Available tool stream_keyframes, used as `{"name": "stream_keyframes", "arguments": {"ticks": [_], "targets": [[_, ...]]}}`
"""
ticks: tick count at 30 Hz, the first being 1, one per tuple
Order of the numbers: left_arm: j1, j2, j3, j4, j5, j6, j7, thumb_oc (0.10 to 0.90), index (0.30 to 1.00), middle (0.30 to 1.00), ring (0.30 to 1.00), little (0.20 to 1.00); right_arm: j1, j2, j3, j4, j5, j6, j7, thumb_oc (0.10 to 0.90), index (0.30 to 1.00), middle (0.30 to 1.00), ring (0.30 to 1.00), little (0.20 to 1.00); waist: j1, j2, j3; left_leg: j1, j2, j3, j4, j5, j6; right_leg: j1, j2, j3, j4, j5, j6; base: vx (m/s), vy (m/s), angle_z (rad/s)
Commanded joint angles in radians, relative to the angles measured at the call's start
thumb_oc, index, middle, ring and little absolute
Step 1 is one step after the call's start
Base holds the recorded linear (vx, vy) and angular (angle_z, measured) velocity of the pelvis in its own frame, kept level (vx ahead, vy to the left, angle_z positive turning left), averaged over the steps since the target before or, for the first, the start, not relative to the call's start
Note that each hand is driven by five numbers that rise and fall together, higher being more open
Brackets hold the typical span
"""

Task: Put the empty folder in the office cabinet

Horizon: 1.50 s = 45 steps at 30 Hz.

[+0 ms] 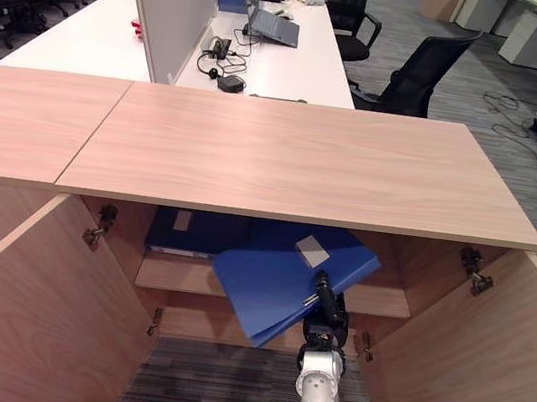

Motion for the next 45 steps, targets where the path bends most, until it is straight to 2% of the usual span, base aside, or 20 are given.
{"name": "stream_keyframes", "arguments": {"ticks": [1,4,5,6,7,9,10,14,15,17,19,20,24,27,31,35,45], "targets": [[-0.002,0.061,0.003,0.051,0.021,-0.025,0.018,0.8,0.9,0.9,0.9,0.9,-0.22,0.005,-0.045,-0.092,-0.008,-0.077,0.039,0.4,0.3,0.3,0.3,0.3,0.029,0.028,0.028,0.015,-0.008,-0.131,-0.007,-0.069,-0.044,0.082,0.01,-0.031,0.067,-0.041,0.004,0.02,-0.042,-0.21],[-0.005,0.062,-0.002,0.059,0.019,-0.026,0.022,0.8,0.9,0.9,0.9,0.9,-0.247,0.011,-0.058,-0.087,0.002,-0.086,0.026,0.4,0.3,0.3,0.3,0.3,0.03,0.029,0.044,0.016,-0.006,-0.133,-0.007,-0.073,-0.047,0.047,0.034,-0.032,0.017,-0.012,0.003,0.01,-0.044,-0.15],[-0.009,0.062,-0.007,0.062,0.019,-0.024,0.022,0.8,0.9,0.9,0.9,0.9,-0.264,0.015,-0.066,-0.092,0.005,-0.091,0.022,0.4,0.3,0.3,0.3,0.3,0.028,0.033,0.059,0.02,-0.002,-0.138,-0.007,-0.076,-0.048,0.007,0.048,-0.027,0.001,0.007,0.004,0.13,-0.064,-0.19],[-0.013,0.057,-0.029,0.066,0.012,-0.022,0.023,0.8,0.9,0.9,0.9,0.9,-0.272,0.011,-0.045,-0.122,-0.006,-0.11,0.013,0.4,0.3,0.3,0.3,0.3,0.008,0.041,0.1,0.066,0.005,-0.159,-0.006,-0.092,-0.049,-0.123,0.062,-0.024,-0.02,0.044,0.013,0.13,-0.062,-0.31],[-0.013,0.056,-0.029,0.066,0.011,-0.022,0.023,0.8,0.9,0.9,0.9,0.9,-0.27,0.011,-0.043,-0.126,-0.007,-0.11,0.01,0.4,0.3,0.3,0.3,0.3,0.006,0.045,0.102,0.069,0.009,-0.16,-0.006,-0.095,-0.049,-0.12,0.064,-0.026,-0.02,0.042,0.013,0.19,-0.044,-0.2],[-0.017,0.053,-0.053,0.068,0.006,-0.025,0.018,0.8,0.9,0.9,0.9,0.9,-0.277,-0.004,-0.027,-0.145,-0.022,-0.127,0.001,0.4,0.3,0.3,0.3,0.3,-0.007,0.043,0.124,0.104,0.002,-0.176,0.017,-0.125,-0.045,-0.173,0.064,-0.033,-0.02,0.057,0.018,0.22,-0.037,0.11],[-0.026,0.053,-0.075,0.071,0.008,-0.029,0.014,0.8,0.9,0.9,0.9,0.9,-0.276,-0.013,-0.026,-0.172,-0.028,-0.138,-0.011,0.4,0.3,0.3,0.3,0.3,-0.021,0.04,0.143,0.132,-0.005,-0.194,0.051,-0.163,-0.041,-0.193,0.057,-0.044,-0.02,0.075,0.023,0.24,-0.047,0.33],[-0.017,0.048,-0.069,0.073,0.019,-0.024,0.014,0.8,0.9,0.9,0.9,0.9,-0.256,-0.018,-0.042,-0.214,-0.028,-0.15,-0.031,0.4,0.3,0.3,0.3,0.3,-0.036,0.032,0.136,0.163,-0.013,-0.216,0.071,-0.21,-0.037,-0.172,0.04,-0.066,-0.02,0.117,0.026,0.27,-0.068,0.62],[-0.007,0.039,-0.072,0.061,0.021,-0.024,0.013,0.8,0.9,0.9,0.9,0.9,-0.25,-0.02,-0.05,-0.243,-0.033,-0.158,-0.041,0.4,0.3,0.3,0.3,0.3,-0.041,0.034,0.136,0.172,-0.006,-0.218,0.091,-0.229,-0.04,-0.162,0.027,-0.082,-0.01,0.146,0.023,0.24,-0.082,0.47],[-0.008,0.034,-0.074,0.054,0.022,-0.024,0.015,0.8,0.9,0.9,0.9,0.9,-0.249,-0.023,-0.047,-0.257,-0.037,-0.164,-0.05,0.4,0.3,0.3,0.3,0.3,-0.048,0.039,0.139,0.168,0.0,-0.223,0.107,-0.237,-0.043,-0.161,0.021,-0.094,0.004,0.147,0.021,0.2,-0.092,0.23],[-0.022,0.02,-0.088,0.025,0.021,-0.022,0.015,0.8,0.9,0.9,0.9,0.9,-0.273,-0.034,-0.055,-0.283,-0.042,-0.175,-0.073,0.4,0.3,0.3,0.3,0.3,-0.055,0.054,0.159,0.146,0.027,-0.22,0.125,-0.249,-0.049,-0.191,0.028,-0.095,0.05,0.133,0.011,0.09,-0.093,0.11],[-0.024,0.02,-0.088,0.025,0.021,-0.022,0.016,0.8,0.9,0.9,0.9,0.9,-0.275,-0.034,-0.055,-0.283,-0.042,-0.175,-0.073,0.4,0.3,0.3,0.3,0.3,-0.057,0.049,0.158,0.14,0.021,-0.221,0.125,-0.244,-0.048,-0.197,0.022,-0.094,0.051,0.136,0.01,0.03,-0.048,0.03],[-0.03,-0.028,-0.112,-0.081,0.028,-0.009,0.011,0.8,0.9,0.9,0.9,0.9,-0.322,-0.037,-0.044,-0.323,-0.049,-0.205,-0.111,0.4,0.3,0.3,0.3,0.3,-0.064,0.069,0.191,0.104,0.047,-0.211,0.116,-0.244,-0.051,-0.269,0.05,-0.089,0.092,0.12,0.0,0.0,-0.055,-0.16],[-0.023,-0.039,-0.119,-0.117,0.032,-0.006,0.012,0.8,0.9,0.9,0.9,0.9,-0.338,-0.04,-0.039,-0.328,-0.055,-0.217,-0.125,0.4,0.3,0.3,0.3,0.3,-0.065,0.074,0.199,0.095,0.05,-0.205,0.106,-0.243,-0.05,-0.299,0.057,-0.082,0.107,0.119,0.0,-0.01,-0.017,-0.21],[-0.035,-0.037,-0.131,-0.146,0.021,-0.003,0.022,0.8,0.9,0.9,0.9,0.9,-0.37,-0.029,-0.039,-0.357,-0.065,-0.234,-0.159,0.4,0.3,0.3,0.3,0.3,-0.074,0.081,0.239,0.071,0.046,-0.205,0.109,-0.239,-0.047,-0.342,0.054,-0.063,0.143,0.121,-0.002,-0.05,0.002,-0.12],[-0.059,-0.026,-0.137,-0.155,0.019,0.001,0.029,0.8,0.9,0.9,0.9,0.9,-0.381,0.015,-0.057,-0.423,-0.067,-0.251,-0.184,0.4,0.3,0.3,0.3,0.3,-0.085,0.088,0.278,0.058,0.036,-0.208,0.117,-0.245,-0.043,-0.367,0.049,-0.044,0.162,0.126,-0.002,-0.05,0.012,-0.01],[-0.109,0.011,-0.162,-0.17,-0.007,-0.002,0.046,0.8,0.9,0.9,0.9,0.9,-0.398,0.144,-0.052,-0.579,-0.064,-0.267,-0.207,0.4,0.3,0.3,0.3,0.3,-0.098,0.078,0.387,0.037,0.003,-0.209,0.159,-0.258,-0.032,-0.379,0.032,-0.01,0.155,0.169,0.004,-0.08,0.011,-0.01]]}}
